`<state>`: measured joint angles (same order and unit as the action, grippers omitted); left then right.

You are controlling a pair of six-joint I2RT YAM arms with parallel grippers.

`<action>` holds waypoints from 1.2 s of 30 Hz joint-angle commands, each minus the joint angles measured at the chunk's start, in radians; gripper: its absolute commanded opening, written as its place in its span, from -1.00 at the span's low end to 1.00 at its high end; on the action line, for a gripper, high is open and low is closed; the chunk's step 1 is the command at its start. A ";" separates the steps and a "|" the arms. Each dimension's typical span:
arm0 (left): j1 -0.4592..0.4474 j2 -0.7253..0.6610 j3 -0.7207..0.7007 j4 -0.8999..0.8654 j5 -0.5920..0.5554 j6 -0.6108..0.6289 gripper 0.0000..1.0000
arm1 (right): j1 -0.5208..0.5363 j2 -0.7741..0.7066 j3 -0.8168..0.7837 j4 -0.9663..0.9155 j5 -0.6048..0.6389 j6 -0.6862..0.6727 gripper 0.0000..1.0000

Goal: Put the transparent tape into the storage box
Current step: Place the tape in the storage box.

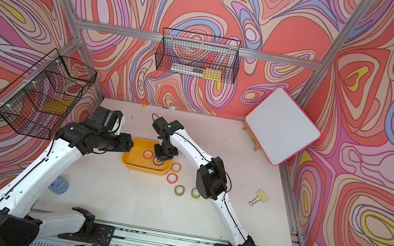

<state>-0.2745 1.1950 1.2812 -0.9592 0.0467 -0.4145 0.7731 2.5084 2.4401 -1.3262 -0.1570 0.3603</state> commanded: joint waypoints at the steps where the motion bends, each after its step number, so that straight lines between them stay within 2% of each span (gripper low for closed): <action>1: 0.000 -0.021 -0.016 -0.030 -0.016 0.019 0.22 | 0.007 0.037 0.008 0.018 0.019 0.006 -0.67; 16: 0.003 -0.021 -0.008 -0.039 -0.030 0.034 0.23 | 0.010 0.112 0.043 0.024 0.032 0.005 -0.62; 23: 0.009 -0.024 -0.008 -0.041 -0.036 0.036 0.23 | 0.009 0.116 0.047 0.026 0.040 0.005 -0.35; 31: 0.011 -0.022 -0.006 -0.038 -0.037 0.032 0.25 | 0.009 0.037 0.068 0.049 0.040 0.008 -0.27; 36: 0.011 -0.030 -0.003 -0.039 -0.037 0.042 0.30 | 0.009 -0.088 -0.012 0.099 0.054 0.016 -0.24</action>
<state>-0.2676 1.1862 1.2804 -0.9668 0.0223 -0.3916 0.7757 2.5401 2.4535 -1.2663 -0.1246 0.3679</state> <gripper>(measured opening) 0.642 0.379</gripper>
